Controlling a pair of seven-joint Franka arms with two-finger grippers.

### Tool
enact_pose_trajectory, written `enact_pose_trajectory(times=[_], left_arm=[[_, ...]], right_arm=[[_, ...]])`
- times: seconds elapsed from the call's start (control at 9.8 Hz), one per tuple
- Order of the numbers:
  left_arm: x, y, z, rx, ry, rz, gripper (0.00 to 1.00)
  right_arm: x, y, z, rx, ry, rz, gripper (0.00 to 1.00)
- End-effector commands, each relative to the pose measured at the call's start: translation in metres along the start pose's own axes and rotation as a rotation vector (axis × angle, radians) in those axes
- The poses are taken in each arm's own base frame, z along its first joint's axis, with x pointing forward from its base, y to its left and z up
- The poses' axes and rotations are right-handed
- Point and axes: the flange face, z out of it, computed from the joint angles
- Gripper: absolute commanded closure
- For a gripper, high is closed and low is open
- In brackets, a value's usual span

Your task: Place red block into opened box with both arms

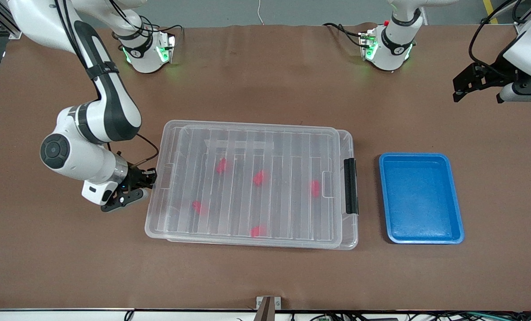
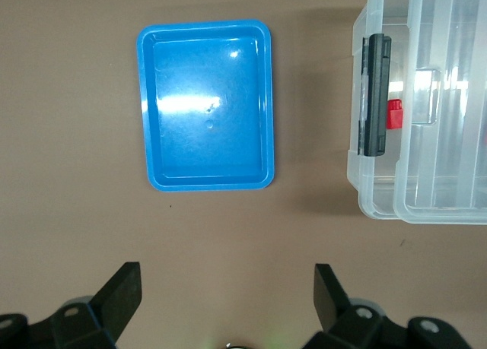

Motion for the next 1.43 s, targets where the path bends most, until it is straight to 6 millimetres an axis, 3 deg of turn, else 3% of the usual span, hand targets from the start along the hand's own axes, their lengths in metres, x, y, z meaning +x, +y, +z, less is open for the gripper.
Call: enact_pose_trajectory(times=[0.0,0.2,0.31,0.41,0.51,0.61,0.82,1.02,1.12,1.22,1.33], left_arm=[[0.004,0.0,0.013,-0.016,-0.042,0.007,0.0],[0.004,-0.001,0.013,-0.016,-0.042,0.005,0.0],[0.004,-0.001,0.013,-0.016,-0.042,0.005,0.0],[0.004,-0.001,0.012,-0.016,-0.04,0.007,0.0],[0.004,-0.001,0.012,-0.016,-0.04,0.01,0.0],[0.004,-0.001,0.012,-0.016,-0.04,0.011,0.0],[0.005,-0.002,0.013,-0.015,-0.04,0.014,0.0],[0.006,-0.002,0.01,-0.016,-0.034,0.011,0.0],[0.006,-0.002,0.009,-0.016,-0.032,0.014,0.0],[0.006,-0.001,0.009,-0.017,-0.032,0.013,0.0],[0.006,-0.002,0.01,-0.016,-0.034,0.008,0.0]], right_arm=[[0.004,-0.014,0.008,0.011,0.0,0.026,1.0],[0.004,-0.013,0.008,0.012,-0.003,0.027,1.0],[0.004,-0.01,0.007,0.013,-0.005,0.033,0.85],[0.001,0.006,-0.006,0.004,0.004,0.053,0.07],[-0.009,0.032,-0.042,0.001,0.027,0.102,0.0],[-0.022,0.061,-0.083,-0.009,0.083,0.232,0.0],[-0.055,0.09,-0.162,-0.044,0.156,0.406,0.0],[-0.108,0.106,-0.238,-0.08,0.165,0.462,0.0],[-0.129,0.104,-0.262,-0.094,0.134,0.471,0.0],[-0.156,0.1,-0.298,-0.112,0.094,0.49,0.0],[-0.165,0.091,-0.316,-0.111,0.064,0.521,0.0]])
